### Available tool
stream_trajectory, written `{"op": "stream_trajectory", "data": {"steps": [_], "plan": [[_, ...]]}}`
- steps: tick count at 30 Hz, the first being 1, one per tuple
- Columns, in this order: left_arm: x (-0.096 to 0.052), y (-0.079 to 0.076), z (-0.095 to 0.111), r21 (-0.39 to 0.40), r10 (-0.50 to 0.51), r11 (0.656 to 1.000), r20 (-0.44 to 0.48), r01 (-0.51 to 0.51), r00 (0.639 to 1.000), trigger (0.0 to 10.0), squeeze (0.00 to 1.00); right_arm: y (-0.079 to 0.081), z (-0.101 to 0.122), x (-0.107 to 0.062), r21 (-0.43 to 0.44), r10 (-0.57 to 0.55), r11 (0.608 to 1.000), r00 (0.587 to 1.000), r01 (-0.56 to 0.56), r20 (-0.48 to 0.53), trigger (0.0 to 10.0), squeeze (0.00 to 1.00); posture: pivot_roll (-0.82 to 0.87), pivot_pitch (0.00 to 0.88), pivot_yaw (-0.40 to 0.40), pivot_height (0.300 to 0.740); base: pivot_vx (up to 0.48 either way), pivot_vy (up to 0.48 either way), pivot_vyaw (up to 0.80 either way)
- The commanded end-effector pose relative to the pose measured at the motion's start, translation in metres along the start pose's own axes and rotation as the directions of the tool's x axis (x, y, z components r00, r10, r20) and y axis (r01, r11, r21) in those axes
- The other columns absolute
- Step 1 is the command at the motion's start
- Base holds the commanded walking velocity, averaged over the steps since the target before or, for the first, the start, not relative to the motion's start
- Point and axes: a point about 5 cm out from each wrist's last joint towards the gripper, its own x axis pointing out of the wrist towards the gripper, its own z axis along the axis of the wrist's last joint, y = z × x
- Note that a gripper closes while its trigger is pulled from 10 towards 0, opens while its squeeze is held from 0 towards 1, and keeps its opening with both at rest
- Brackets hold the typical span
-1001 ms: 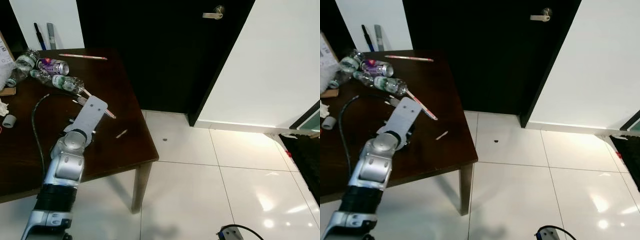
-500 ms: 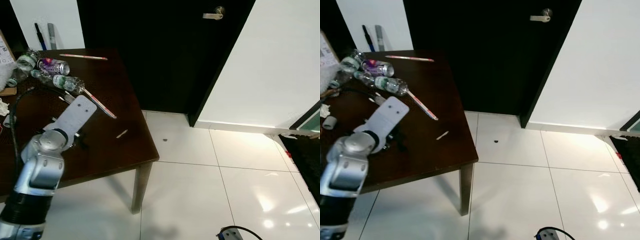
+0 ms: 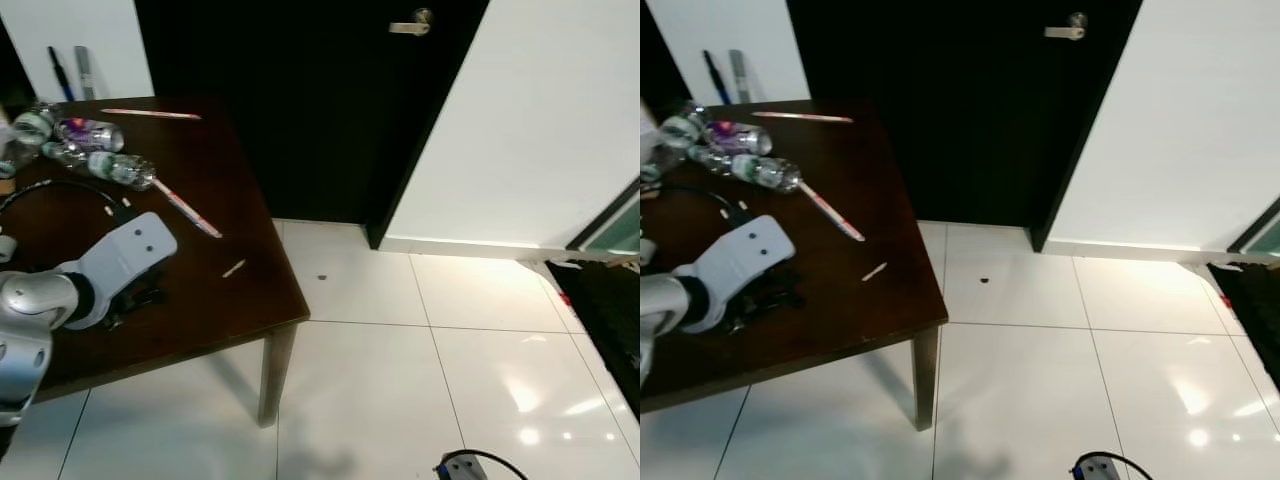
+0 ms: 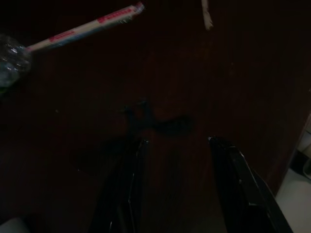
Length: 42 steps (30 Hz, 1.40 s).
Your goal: Picking trash to rubbish bin
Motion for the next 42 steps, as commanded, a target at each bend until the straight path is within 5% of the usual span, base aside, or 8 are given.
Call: {"op": "stream_trajectory", "data": {"steps": [1,12,13,15,33,35,36,42], "plan": [[0.000,0.010,-0.004,0.028,0.052,0.998,-0.061,-0.050,0.997,10.0,0.00,-0.001,-0.006,0.000,-0.002,-0.001,1.000,1.000,0.001,-0.019,10.0,0.00,0.21,0.125,-0.091,0.740,0.000,0.000,0.00],[0.034,0.008,0.005,-0.245,0.302,0.918,-0.076,-0.311,0.950,10.0,0.00,0.000,-0.010,0.000,-0.016,0.001,1.000,1.000,-0.002,-0.029,10.0,0.00,0.22,0.122,-0.094,0.740,0.000,0.000,0.00],[0.038,0.004,0.005,-0.270,0.303,0.911,-0.075,-0.311,0.950,10.0,0.50,0.000,-0.010,0.000,-0.018,0.002,1.000,1.000,-0.002,-0.028,10.0,0.00,0.22,0.122,-0.094,0.740,0.000,0.000,0.00],[0.046,-0.003,0.005,-0.312,0.291,0.903,-0.066,-0.297,0.954,10.0,1.00,0.000,-0.009,0.000,-0.022,0.003,1.000,1.000,-0.003,-0.026,10.0,0.00,0.22,0.122,-0.094,0.740,0.000,0.000,0.00],[0.059,-0.022,0.012,-0.418,0.352,0.837,-0.081,-0.353,0.932,10.0,1.00,-0.002,-0.005,0.000,-0.024,-0.001,1.000,1.000,0.001,-0.019,10.0,0.00,0.23,0.130,-0.085,0.740,0.000,0.000,0.00],[0.058,-0.025,0.018,-0.454,0.401,0.799,-0.089,-0.395,0.912,10.0,0.67,-0.002,-0.007,0.000,-0.021,-0.002,1.000,1.000,0.001,-0.024,10.0,0.00,0.23,0.137,-0.080,0.740,0.000,0.000,0.00],[0.056,-0.029,0.023,-0.499,0.435,0.759,-0.088,-0.418,0.896,10.0,0.00,-0.002,-0.009,0.000,-0.018,-0.002,1.000,1.000,0.001,-0.027,10.0,0.00,0.23,0.139,-0.078,0.740,0.000,0.000,0.00],[0.055,-0.039,0.030,-0.675,0.482,0.618,-0.079,-0.403,0.872,10.0,0.00,-0.001,-0.010,0.000,-0.016,0.001,1.000,1.000,-0.001,-0.030,10.0,0.00,0.23,0.143,-0.080,0.740,0.000,0.000,0.00]]}}
